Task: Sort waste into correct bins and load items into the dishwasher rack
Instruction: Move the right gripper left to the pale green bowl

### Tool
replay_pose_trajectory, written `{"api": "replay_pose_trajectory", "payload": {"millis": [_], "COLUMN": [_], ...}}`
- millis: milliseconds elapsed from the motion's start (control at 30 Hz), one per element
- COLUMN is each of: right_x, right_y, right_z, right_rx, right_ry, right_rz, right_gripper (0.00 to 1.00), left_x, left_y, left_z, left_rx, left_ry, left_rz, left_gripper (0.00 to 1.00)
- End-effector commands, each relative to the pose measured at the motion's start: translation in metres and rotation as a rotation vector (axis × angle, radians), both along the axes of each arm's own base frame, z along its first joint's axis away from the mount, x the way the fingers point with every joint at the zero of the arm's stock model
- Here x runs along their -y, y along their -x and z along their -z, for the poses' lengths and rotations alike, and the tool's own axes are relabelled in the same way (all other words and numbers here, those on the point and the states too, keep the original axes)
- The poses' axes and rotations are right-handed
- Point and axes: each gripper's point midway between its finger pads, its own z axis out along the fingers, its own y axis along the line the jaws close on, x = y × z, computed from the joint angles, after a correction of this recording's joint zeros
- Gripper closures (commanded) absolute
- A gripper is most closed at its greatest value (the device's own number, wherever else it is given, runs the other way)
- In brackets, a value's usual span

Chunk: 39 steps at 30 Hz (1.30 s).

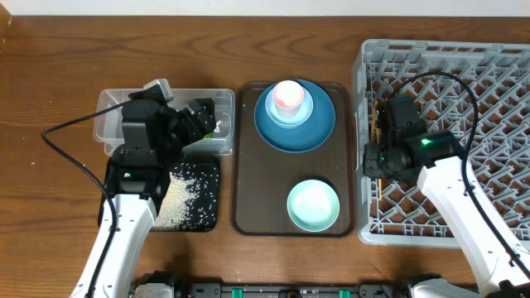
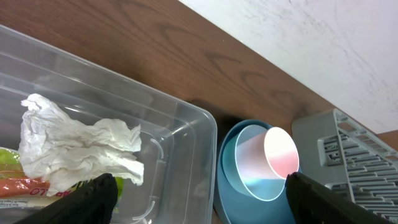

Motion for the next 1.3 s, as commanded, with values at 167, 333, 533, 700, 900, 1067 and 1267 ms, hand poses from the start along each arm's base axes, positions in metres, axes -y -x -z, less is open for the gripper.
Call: {"api": "replay_pose_trajectory", "payload": {"millis": [167, 333, 533, 700, 900, 1067, 1267], "right_x": [-0.051, -0.083, -0.120, -0.153, -0.177, -0.199, -0.206], "right_y": [0.000, 0.001, 0.007, 0.021, 0.042, 0.064, 0.083], "right_z": [-0.011, -0.021, -0.024, -0.019, 0.006, 0.036, 0.068], "right_rx": [-0.020, -0.021, 0.009, 0.031, -0.008, -0.084, -0.170], "right_ry": [-0.296, -0.438, -0.461, -0.438, -0.334, -0.282, -0.208], "right_rz": [-0.061, -0.099, -0.194, -0.311, -0.369, -0.452, -0.497], "right_gripper": [0.79, 0.80, 0.78, 0.72, 0.70, 0.71, 0.74], "left_x": [-0.001, -0.001, -0.001, -0.001, -0.001, -0.001, -0.001], "left_y": [0.000, 0.000, 0.000, 0.000, 0.001, 0.001, 0.001], "left_z": [-0.002, -0.002, -0.002, -0.002, -0.001, -0.001, -0.001], "left_rx": [0.011, 0.011, 0.010, 0.010, 0.007, 0.007, 0.007], "left_ry": [-0.014, -0.014, -0.015, -0.014, -0.014, -0.014, -0.014], "left_rz": [0.001, 0.001, 0.001, 0.001, 0.001, 0.001, 0.001], "left_gripper": [0.11, 0.11, 0.11, 0.11, 0.11, 0.11, 0.11]}}
